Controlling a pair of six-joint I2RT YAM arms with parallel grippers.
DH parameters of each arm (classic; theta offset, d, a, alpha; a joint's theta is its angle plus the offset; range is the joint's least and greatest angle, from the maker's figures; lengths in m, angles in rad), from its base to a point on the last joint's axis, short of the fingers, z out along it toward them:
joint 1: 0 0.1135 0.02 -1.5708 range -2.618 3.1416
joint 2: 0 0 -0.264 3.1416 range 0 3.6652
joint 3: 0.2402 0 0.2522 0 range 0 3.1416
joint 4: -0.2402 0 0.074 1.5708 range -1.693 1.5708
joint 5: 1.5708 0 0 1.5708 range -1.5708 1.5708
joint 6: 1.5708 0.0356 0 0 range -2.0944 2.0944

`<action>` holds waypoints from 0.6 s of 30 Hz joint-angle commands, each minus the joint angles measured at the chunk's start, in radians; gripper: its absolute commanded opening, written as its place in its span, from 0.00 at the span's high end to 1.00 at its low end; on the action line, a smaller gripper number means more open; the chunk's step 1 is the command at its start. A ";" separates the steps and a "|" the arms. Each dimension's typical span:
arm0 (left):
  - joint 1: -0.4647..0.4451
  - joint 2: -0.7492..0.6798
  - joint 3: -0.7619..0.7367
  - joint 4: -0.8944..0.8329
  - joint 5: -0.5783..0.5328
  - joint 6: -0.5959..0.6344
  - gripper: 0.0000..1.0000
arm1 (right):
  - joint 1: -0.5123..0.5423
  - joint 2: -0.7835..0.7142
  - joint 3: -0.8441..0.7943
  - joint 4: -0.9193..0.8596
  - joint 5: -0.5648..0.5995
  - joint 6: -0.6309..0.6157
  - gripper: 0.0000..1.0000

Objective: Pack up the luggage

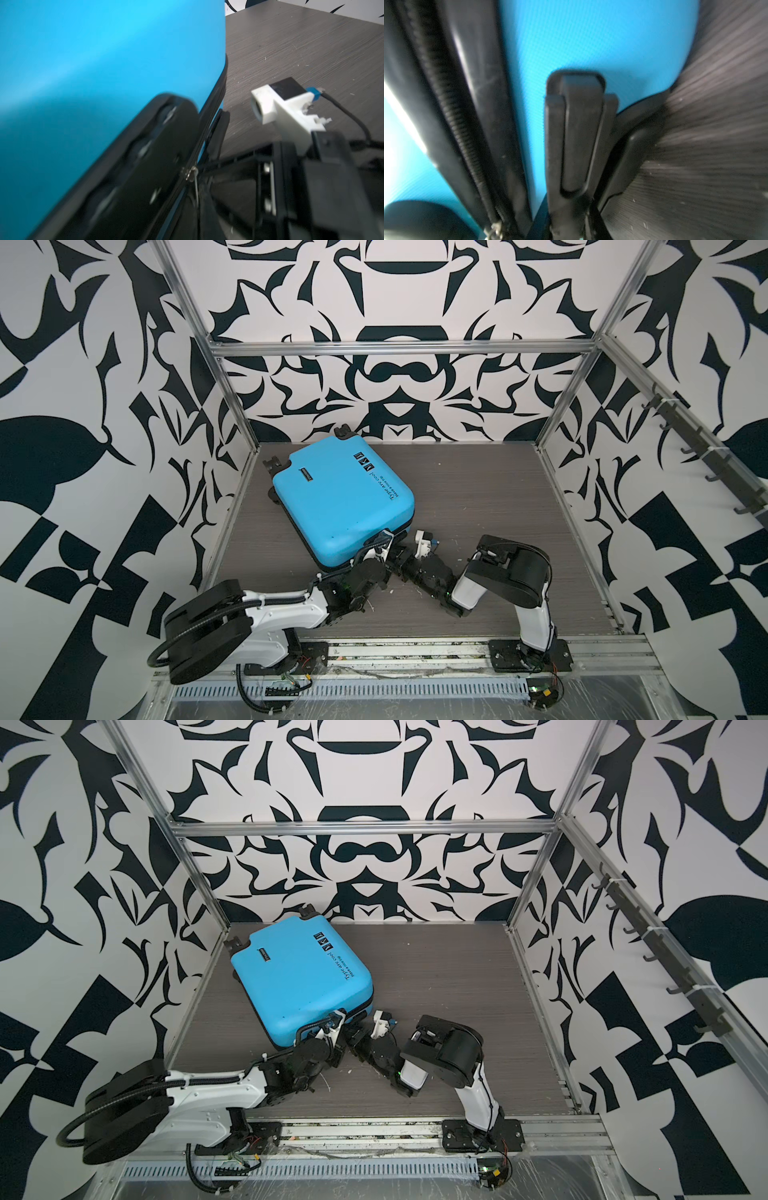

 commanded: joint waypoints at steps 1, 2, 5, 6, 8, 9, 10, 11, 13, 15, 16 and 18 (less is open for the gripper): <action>-0.039 0.047 0.116 0.249 0.204 0.047 1.00 | 0.051 0.015 0.042 -0.048 -0.067 -0.099 1.00; -0.040 0.065 0.133 0.253 0.208 0.047 1.00 | 0.055 0.017 0.038 -0.049 -0.065 -0.098 1.00; -0.040 0.127 0.179 0.279 0.226 0.045 1.00 | 0.068 0.018 0.033 -0.049 -0.054 -0.097 1.00; -0.039 0.147 0.191 0.293 0.232 0.040 1.00 | 0.071 0.017 0.030 -0.049 -0.052 -0.097 1.00; -0.038 0.180 0.208 0.320 0.238 0.031 1.00 | 0.075 0.012 0.025 -0.048 -0.051 -0.099 1.00; -0.038 0.197 0.215 0.329 0.241 0.023 1.00 | 0.075 0.007 0.021 -0.048 -0.049 -0.102 1.00; -0.038 0.209 0.222 0.340 0.244 0.017 1.00 | 0.076 0.001 0.016 -0.048 -0.048 -0.106 1.00; -0.039 0.220 0.228 0.346 0.246 0.012 1.00 | 0.076 -0.004 0.013 -0.048 -0.045 -0.110 1.00; -0.038 0.235 0.237 0.353 0.251 0.003 1.00 | 0.076 -0.014 0.003 -0.047 -0.043 -0.114 1.00; -0.039 0.237 0.240 0.353 0.247 -0.001 1.00 | 0.075 -0.024 -0.007 -0.047 -0.032 -0.112 1.00; -0.039 0.233 0.238 0.352 0.240 -0.003 1.00 | 0.074 -0.029 -0.016 -0.049 -0.026 -0.109 1.00; -0.039 0.217 0.228 0.341 0.220 -0.011 1.00 | 0.064 -0.032 -0.030 -0.048 -0.024 -0.100 1.00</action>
